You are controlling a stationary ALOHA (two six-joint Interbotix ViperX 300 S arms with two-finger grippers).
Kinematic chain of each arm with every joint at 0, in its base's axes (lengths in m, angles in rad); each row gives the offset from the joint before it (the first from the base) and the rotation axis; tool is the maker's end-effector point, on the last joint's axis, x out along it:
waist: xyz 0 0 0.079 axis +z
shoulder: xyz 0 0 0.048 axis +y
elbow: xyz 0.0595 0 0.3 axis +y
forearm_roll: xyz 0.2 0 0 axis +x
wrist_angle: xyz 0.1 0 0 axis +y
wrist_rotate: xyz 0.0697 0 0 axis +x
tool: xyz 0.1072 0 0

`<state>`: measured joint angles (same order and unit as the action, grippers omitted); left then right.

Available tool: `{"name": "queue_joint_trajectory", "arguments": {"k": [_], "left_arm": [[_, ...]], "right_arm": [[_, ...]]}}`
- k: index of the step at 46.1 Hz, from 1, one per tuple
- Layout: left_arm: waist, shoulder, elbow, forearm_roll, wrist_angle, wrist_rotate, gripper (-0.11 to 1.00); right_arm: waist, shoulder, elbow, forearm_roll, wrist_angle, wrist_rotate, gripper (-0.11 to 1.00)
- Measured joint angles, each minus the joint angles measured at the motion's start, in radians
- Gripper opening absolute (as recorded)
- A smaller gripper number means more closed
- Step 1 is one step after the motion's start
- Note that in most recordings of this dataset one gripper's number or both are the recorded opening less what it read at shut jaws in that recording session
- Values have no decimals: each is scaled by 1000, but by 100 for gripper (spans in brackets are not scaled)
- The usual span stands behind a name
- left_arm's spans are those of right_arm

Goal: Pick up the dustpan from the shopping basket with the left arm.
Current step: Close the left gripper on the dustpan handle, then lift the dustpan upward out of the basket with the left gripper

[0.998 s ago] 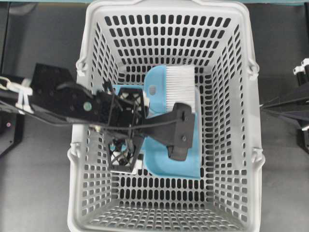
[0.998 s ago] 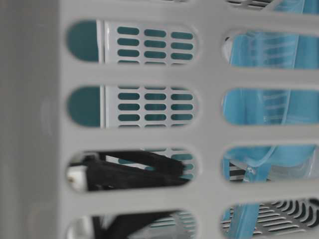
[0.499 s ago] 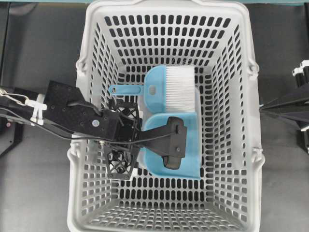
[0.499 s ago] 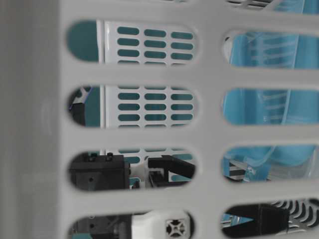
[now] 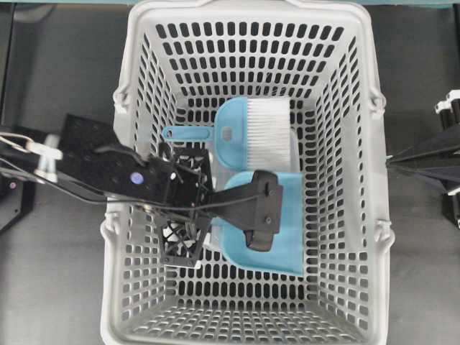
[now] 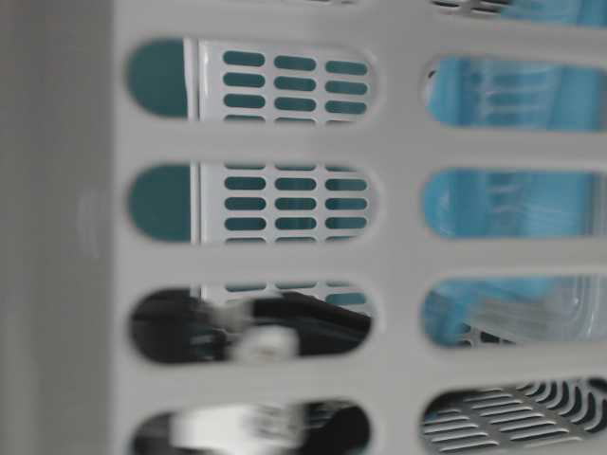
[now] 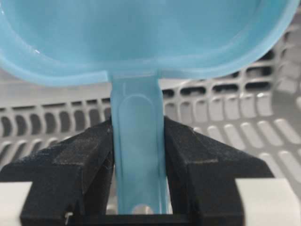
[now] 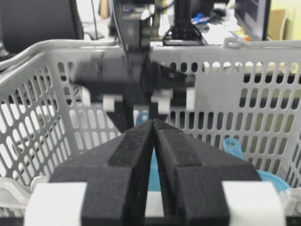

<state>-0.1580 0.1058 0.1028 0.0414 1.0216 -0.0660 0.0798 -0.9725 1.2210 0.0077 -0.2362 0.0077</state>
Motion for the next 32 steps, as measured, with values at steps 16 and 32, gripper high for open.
{"name": "queue_joint_trajectory", "arguments": {"k": [16,32], "left_arm": [[46,-117,-193,0,158,2,29],[67,-190,-249,0,176,41,29]], "right_arm": [[0,0,5,0,-2,5,0],[0,0,8,2,-2,9,0]]}}
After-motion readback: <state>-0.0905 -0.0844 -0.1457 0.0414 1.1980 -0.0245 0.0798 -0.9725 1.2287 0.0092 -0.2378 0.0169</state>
